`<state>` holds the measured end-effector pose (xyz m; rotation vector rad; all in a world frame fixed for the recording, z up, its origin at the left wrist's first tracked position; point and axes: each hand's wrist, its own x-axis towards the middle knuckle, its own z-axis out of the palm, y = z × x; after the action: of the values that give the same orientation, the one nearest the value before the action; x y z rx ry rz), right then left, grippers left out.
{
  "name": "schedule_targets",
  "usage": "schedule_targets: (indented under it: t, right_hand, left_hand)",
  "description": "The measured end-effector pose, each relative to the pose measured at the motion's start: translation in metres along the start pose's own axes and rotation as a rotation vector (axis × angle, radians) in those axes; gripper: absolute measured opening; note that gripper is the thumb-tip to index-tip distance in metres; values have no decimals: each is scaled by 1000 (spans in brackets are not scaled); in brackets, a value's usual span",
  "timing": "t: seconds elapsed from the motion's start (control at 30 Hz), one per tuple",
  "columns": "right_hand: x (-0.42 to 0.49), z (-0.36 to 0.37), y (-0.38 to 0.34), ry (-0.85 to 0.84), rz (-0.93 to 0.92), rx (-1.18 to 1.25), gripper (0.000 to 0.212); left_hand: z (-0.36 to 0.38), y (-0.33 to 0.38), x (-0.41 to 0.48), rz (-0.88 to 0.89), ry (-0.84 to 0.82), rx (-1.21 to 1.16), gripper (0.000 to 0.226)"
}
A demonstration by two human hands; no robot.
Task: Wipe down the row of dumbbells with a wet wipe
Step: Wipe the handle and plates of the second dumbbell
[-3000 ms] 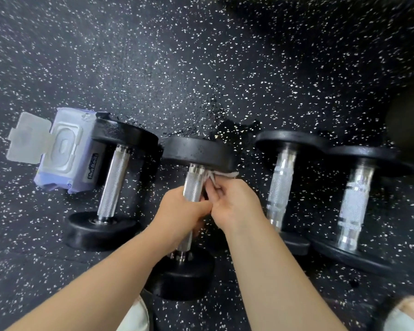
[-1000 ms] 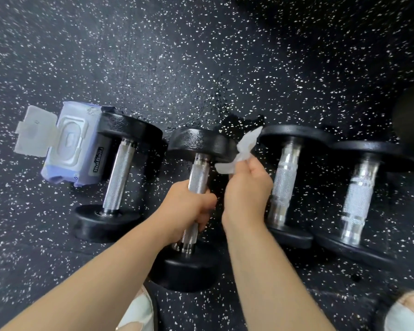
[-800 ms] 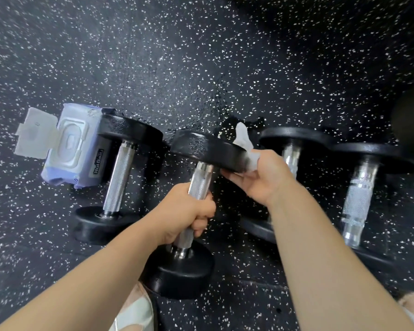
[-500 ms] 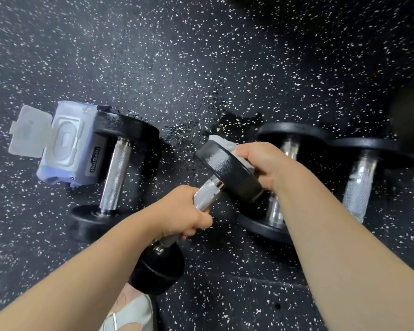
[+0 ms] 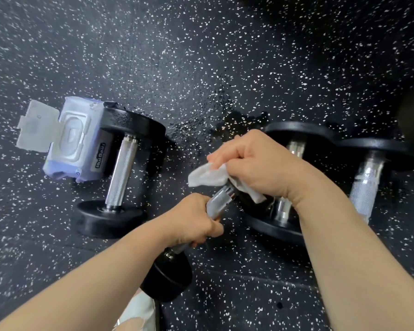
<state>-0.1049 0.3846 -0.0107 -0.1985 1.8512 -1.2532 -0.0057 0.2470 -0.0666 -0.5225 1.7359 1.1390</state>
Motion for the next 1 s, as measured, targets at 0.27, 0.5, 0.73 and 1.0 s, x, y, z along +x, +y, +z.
schedule_targets:
  t: [0.27,0.5,0.73,1.0]
  right_hand:
    - [46,-9,15,103,247,-57,34]
    - [28,-11,56,232,393,263,15]
    - [-29,-10,55,201,254,139,14]
    - [-29,5,23,187,-46,266,31]
  left_hand:
    - [8,0,0,92,124,107,36]
    - [4,5,0,118,151,77,35]
    - [3,-4,-2,47,187,19,30]
    - [-7,-5,-4,32,215,-44,31]
